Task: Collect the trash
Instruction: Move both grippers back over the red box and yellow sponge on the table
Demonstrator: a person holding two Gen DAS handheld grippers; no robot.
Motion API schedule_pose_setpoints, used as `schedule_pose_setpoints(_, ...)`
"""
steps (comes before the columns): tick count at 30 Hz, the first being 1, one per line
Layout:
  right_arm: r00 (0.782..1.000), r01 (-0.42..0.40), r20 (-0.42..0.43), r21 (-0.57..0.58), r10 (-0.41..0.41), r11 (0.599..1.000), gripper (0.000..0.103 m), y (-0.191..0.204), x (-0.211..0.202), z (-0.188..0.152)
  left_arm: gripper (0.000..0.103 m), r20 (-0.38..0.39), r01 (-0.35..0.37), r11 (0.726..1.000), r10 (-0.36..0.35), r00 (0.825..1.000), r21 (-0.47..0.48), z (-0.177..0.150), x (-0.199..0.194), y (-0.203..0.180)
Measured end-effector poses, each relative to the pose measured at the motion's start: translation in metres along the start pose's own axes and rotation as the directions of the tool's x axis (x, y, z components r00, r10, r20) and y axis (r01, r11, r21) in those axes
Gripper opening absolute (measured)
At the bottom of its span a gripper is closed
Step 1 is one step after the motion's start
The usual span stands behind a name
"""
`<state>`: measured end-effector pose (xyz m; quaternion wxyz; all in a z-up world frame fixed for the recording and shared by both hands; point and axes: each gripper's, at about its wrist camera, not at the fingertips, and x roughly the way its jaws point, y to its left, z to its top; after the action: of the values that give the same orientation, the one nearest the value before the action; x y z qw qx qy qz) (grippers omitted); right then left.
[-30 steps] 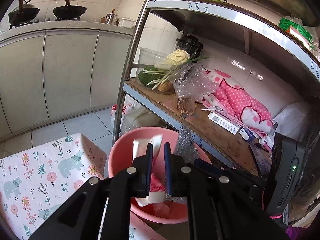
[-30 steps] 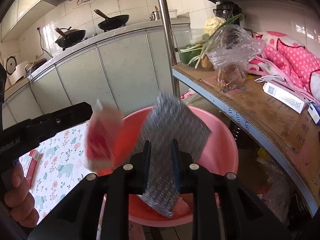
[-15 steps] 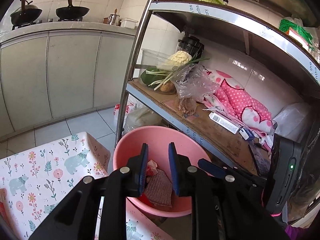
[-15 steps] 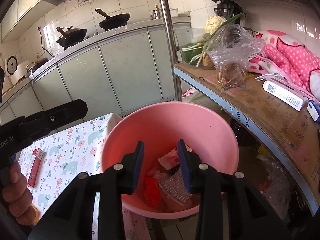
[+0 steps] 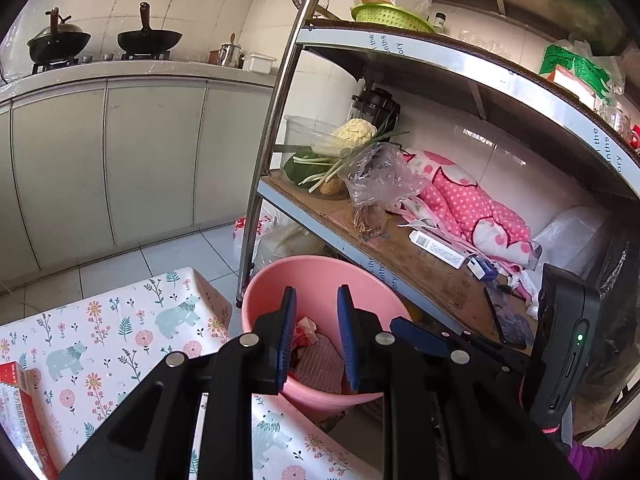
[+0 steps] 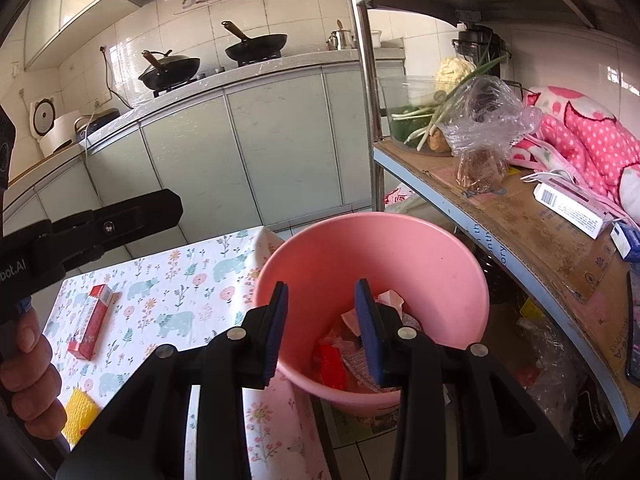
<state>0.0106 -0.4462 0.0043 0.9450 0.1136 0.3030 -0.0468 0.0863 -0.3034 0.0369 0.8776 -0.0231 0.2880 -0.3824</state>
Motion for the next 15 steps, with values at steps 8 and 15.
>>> schedule_pose_setpoints(8,0.999,-0.045,-0.001,-0.038,0.045,0.998,0.035,0.027,-0.015,-0.006,0.02,-0.007,-0.052,0.998,0.052,0.999,-0.018,-0.01,-0.04,0.016)
schedule_pose_setpoints(15,0.991,-0.131,-0.052,-0.079,0.127,0.988,0.036,0.058,-0.016,-0.017,0.029,-0.007,-0.134,0.989,0.134,0.991,-0.069,-0.03,-0.084,0.047)
